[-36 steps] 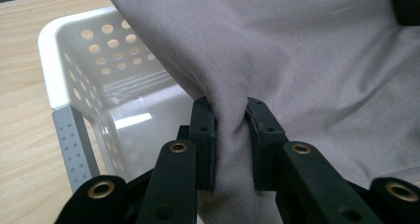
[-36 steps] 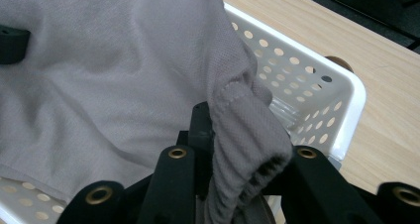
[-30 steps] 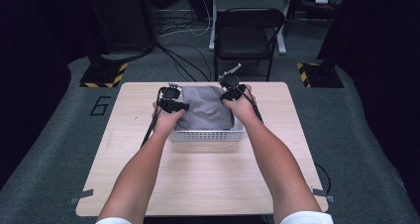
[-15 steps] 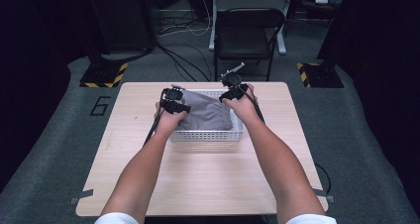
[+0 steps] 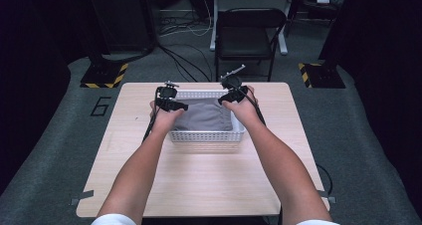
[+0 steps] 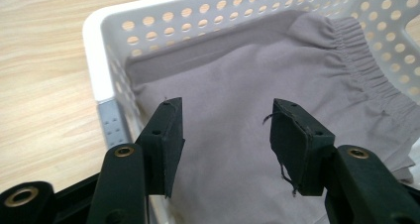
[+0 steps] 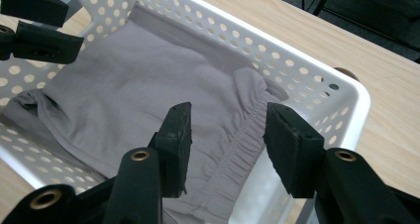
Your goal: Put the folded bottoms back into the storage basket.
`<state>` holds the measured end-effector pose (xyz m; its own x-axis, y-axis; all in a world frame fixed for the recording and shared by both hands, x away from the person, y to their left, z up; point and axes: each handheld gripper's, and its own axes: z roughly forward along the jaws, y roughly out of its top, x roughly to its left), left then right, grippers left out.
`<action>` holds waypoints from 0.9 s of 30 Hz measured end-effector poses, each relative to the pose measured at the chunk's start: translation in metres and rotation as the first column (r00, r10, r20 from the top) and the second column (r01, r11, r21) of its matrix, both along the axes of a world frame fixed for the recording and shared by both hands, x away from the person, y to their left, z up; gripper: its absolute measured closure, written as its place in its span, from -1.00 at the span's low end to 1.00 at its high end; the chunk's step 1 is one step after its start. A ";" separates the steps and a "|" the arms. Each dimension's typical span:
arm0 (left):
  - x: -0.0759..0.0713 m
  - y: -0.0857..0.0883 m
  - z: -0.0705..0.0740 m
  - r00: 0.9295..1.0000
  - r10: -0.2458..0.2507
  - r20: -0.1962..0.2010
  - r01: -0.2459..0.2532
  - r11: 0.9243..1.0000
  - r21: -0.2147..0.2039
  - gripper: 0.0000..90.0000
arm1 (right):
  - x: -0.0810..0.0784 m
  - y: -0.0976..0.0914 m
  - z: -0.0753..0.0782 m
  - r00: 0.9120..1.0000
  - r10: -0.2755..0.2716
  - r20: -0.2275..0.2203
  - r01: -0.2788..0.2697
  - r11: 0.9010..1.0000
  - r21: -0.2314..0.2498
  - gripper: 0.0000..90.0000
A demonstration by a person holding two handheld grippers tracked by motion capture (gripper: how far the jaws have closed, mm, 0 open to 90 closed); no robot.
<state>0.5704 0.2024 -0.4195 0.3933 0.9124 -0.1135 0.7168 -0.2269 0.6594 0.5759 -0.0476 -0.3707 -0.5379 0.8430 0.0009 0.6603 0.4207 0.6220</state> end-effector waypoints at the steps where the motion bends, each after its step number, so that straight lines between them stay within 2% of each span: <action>1: -0.001 0.001 0.001 1.000 0.001 0.002 -0.001 1.000 -0.006 0.04 | 0.000 0.001 0.000 1.000 0.016 0.006 -0.016 1.000 -0.004 0.18; 6: -0.005 0.003 0.006 1.000 -0.017 0.008 0.017 1.000 -0.001 0.04 | -0.002 0.006 0.001 0.999 0.033 0.000 -0.033 0.999 -0.006 0.18; 10: -0.014 0.004 0.015 0.999 -0.044 0.024 0.044 0.999 -0.004 0.04 | -0.006 0.008 0.003 0.999 0.046 0.000 -0.046 0.999 -0.014 0.17; 12: -0.016 0.004 0.017 0.998 -0.048 0.029 0.049 0.999 -0.009 0.04 | -0.007 0.008 0.003 0.999 0.044 0.001 -0.044 0.999 -0.009 0.17; 15: -0.023 0.004 0.023 0.997 -0.066 0.031 0.066 0.998 -0.010 0.02 | -0.010 0.005 0.003 0.999 0.030 -0.027 -0.031 0.999 -0.011 0.16; 16: -0.025 0.003 0.025 0.997 -0.068 0.036 0.069 0.998 -0.015 0.02 | -0.010 0.004 0.002 0.999 0.033 -0.025 -0.034 0.999 -0.022 0.16; 19: -0.031 0.005 0.028 0.996 -0.083 0.044 0.084 0.996 -0.017 0.02 | -0.015 -0.002 0.005 0.999 0.017 -0.033 -0.018 1.000 -0.016 0.14; 25: -0.044 0.010 0.027 0.995 -0.097 0.019 0.097 0.995 -0.030 0.02 | -0.024 -0.011 0.008 0.999 0.016 -0.032 -0.017 0.999 -0.029 0.13; 27: -0.048 0.011 0.026 0.994 -0.109 0.019 0.110 0.994 -0.017 0.02 | -0.028 -0.013 0.010 0.999 0.018 -0.032 -0.019 0.999 -0.030 0.12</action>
<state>0.5222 0.2138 -0.3932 0.4928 0.8617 -0.1214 0.6765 -0.2916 0.6763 0.5475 -0.0608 -0.3606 -0.5532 0.8330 -0.0068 0.6719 0.4510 0.5875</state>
